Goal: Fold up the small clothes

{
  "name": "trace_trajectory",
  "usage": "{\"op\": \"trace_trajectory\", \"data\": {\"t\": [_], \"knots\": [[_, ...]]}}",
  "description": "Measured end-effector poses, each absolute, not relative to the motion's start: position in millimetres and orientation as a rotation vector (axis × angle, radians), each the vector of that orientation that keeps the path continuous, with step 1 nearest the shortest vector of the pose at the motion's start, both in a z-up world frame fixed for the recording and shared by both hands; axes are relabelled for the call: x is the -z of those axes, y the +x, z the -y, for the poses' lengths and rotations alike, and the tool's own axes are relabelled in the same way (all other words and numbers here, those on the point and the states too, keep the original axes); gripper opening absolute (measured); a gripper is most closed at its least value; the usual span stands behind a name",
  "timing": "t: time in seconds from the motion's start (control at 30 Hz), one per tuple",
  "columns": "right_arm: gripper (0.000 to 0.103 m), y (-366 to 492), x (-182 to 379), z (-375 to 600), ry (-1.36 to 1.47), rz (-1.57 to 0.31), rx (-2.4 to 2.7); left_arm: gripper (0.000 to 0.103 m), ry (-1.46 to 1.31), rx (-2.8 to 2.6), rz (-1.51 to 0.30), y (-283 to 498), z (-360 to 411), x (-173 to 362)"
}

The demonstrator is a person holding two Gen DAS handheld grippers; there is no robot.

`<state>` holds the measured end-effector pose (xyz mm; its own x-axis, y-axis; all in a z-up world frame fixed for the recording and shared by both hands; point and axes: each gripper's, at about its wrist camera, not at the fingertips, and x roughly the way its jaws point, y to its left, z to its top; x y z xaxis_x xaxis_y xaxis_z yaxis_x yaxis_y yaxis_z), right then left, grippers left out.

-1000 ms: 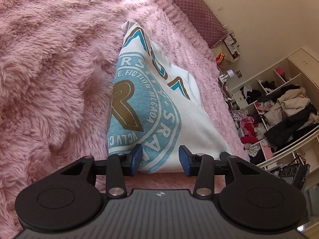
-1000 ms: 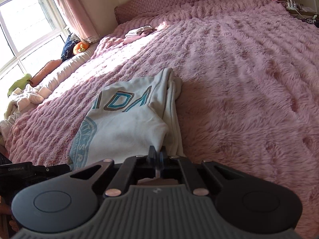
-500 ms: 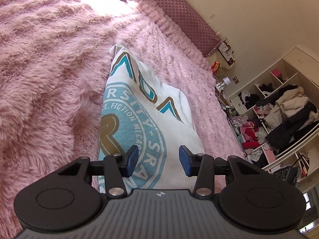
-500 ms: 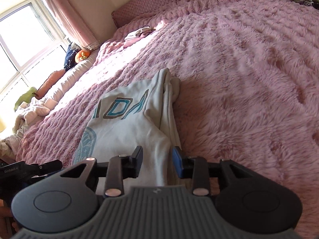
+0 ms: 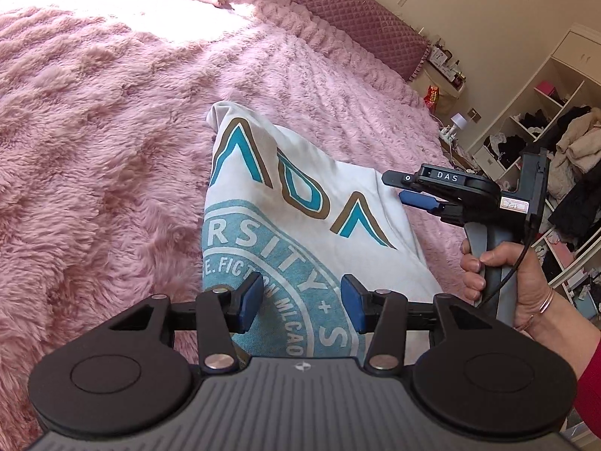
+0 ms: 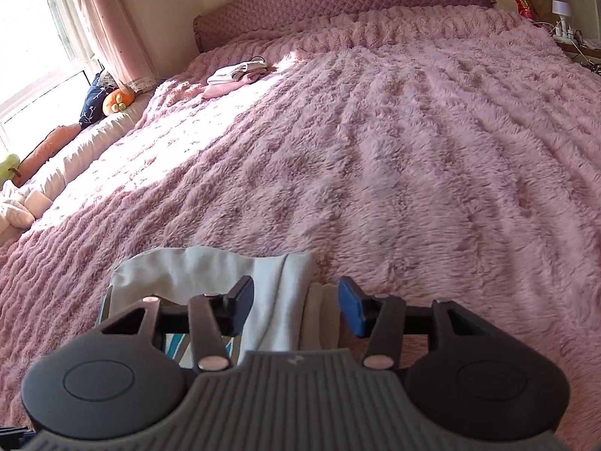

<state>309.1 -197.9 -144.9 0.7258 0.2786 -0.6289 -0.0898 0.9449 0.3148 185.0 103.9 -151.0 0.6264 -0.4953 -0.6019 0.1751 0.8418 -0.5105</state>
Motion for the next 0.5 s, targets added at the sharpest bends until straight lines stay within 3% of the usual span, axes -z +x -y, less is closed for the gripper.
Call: {"op": "trace_trajectory", "data": {"t": [0.03, 0.07, 0.1, 0.3, 0.5], "knots": [[0.040, 315, 148, 196, 0.269, -0.750, -0.207, 0.057, -0.425, 0.396, -0.812, 185, -103, 152], [0.012, 320, 153, 195, 0.268, -0.767, -0.214, 0.057, -0.420, 0.395, -0.815, 186, -102, 152], [0.003, 323, 157, 193, 0.268, -0.776, -0.232, 0.057, -0.413, 0.390, -0.819, 186, -101, 153], [0.002, 316, 145, 180, 0.128, -0.689, -0.193, 0.057, -0.373, 0.373, -0.838, 190, -94, 149], [0.003, 329, 180, 184, 0.122, -0.761, -0.168, 0.057, -0.371, 0.366, -0.851, 194, -91, 152]]}}
